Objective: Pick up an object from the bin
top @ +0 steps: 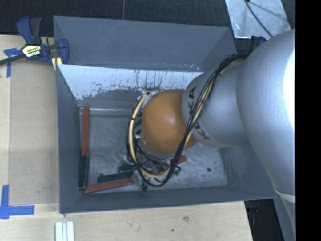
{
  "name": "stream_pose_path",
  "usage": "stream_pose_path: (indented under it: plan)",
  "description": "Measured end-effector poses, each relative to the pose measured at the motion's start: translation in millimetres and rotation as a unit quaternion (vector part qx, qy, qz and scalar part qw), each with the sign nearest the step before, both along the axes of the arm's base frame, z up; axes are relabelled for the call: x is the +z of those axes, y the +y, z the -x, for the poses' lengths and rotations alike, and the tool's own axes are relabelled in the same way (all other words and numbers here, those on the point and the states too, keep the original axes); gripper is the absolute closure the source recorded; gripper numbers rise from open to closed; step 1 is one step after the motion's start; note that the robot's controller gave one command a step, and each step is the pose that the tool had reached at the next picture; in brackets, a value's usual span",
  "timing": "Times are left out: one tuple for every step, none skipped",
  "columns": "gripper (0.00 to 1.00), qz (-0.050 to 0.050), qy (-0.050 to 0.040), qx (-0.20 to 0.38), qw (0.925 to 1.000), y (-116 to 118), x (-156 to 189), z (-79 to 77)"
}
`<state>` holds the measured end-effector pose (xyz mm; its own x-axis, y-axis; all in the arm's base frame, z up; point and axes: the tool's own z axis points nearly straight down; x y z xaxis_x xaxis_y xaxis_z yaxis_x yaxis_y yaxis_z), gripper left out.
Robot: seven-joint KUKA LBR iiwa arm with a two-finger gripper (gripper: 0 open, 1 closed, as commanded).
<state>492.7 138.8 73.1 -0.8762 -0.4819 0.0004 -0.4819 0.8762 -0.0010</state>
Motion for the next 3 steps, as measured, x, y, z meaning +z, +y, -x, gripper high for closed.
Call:
stream_pose_path:
  plan:
    - [1.0, 0.003, -0.0035, -0.006, 1.0, 62, 6, -51.4]
    - [1.0, 0.0, -0.0122, 0.091, 0.9958, 89, 5, -16.1]
    - [1.0, -0.003, -0.0063, 0.094, 0.9956, 105, 173, -32.8]
